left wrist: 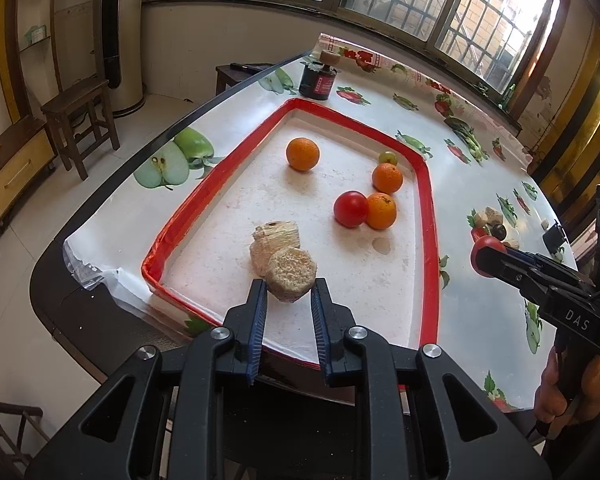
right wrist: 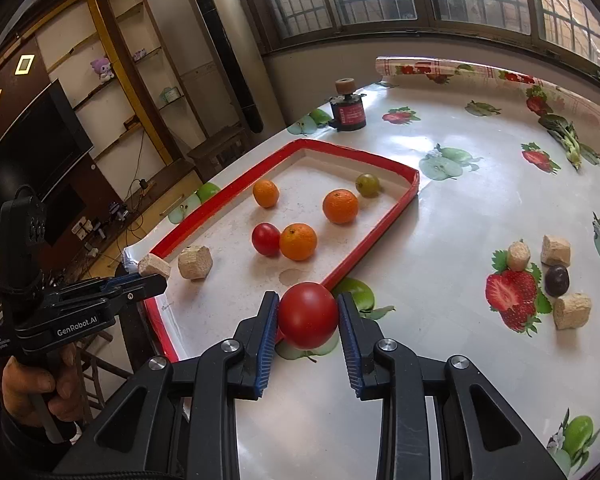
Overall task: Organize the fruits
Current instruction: 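Carry the cork piece and tomato over the red tray, then lower the cork piece and tomato into the tray and open both tools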
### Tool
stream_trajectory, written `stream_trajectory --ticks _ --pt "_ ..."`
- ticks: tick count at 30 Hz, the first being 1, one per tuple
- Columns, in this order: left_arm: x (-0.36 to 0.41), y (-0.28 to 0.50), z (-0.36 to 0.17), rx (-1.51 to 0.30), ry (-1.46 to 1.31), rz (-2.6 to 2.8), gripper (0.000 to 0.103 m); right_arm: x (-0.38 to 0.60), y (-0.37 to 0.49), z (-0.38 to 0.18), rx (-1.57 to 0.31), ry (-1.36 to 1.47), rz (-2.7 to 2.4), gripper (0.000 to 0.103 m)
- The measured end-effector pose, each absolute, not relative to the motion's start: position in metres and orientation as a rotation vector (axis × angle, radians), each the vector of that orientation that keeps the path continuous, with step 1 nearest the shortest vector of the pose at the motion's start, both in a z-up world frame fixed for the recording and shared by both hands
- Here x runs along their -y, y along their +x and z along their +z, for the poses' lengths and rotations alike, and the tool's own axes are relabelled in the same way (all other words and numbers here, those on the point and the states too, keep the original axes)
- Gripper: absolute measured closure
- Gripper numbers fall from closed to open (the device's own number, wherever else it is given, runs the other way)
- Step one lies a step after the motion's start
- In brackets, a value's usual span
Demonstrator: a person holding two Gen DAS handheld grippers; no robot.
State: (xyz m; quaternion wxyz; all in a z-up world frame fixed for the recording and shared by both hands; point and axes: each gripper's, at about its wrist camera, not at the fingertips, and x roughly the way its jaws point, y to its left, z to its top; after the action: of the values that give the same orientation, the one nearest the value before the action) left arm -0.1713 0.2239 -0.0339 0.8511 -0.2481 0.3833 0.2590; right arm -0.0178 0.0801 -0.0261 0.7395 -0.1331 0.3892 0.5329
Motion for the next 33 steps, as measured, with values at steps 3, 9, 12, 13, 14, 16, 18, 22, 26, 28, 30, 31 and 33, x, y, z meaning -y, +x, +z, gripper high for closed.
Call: stream_trajectory --ticks 3,9,12,13,14,16,18,22,26,28,30,31,33 --pt "-0.230 -0.174 -0.034 -0.802 -0.532 0.558 0.083 -0.093 -0.024 -0.028 -0.856 -0.310 1.195 0.073" --pt "-0.242 -0.178 -0.036 -0.802 -0.536 0.581 0.083 -0.116 -0.036 -0.032 -0.858 -0.345 1.239 0.073" --pt "-0.247 -0.177 -0.040 -0.812 -0.540 0.586 0.083 -0.126 -0.039 -0.035 -0.860 -0.363 1.250 0.073" --pt "-0.248 -0.177 -0.041 -0.814 -0.541 0.587 0.083 -0.128 -0.040 -0.037 -0.865 -0.368 1.253 0.073" --pt "-0.249 -0.177 -0.042 -0.816 -0.543 0.588 0.083 -0.130 -0.040 -0.039 -0.870 -0.373 1.255 0.073" --pt "-0.251 -0.177 -0.044 -0.817 -0.547 0.589 0.083 -0.135 -0.041 -0.042 -0.875 -0.382 1.260 0.073" --pt "-0.252 -0.176 -0.044 -0.818 -0.546 0.589 0.083 -0.139 -0.042 -0.044 -0.878 -0.388 1.265 0.073" --pt "-0.256 -0.173 -0.046 -0.827 -0.543 0.591 0.083 -0.148 -0.042 -0.050 -0.891 -0.402 1.270 0.073" --pt "-0.259 -0.170 -0.049 -0.836 -0.542 0.591 0.083 -0.155 -0.043 -0.058 -0.904 -0.424 1.275 0.073" --pt "-0.259 -0.169 -0.051 -0.844 -0.542 0.589 0.083 -0.158 -0.043 -0.063 -0.908 -0.437 1.273 0.073" --pt "-0.260 -0.168 -0.054 -0.853 -0.544 0.590 0.083 -0.160 -0.042 -0.066 -0.916 -0.442 1.271 0.073" --pt "-0.260 -0.167 -0.055 -0.857 -0.549 0.591 0.083 -0.162 -0.041 -0.068 -0.921 -0.444 1.271 0.073" --pt "-0.262 -0.165 -0.058 -0.861 -0.554 0.590 0.083 -0.164 -0.041 -0.072 -0.923 -0.452 1.268 0.073"
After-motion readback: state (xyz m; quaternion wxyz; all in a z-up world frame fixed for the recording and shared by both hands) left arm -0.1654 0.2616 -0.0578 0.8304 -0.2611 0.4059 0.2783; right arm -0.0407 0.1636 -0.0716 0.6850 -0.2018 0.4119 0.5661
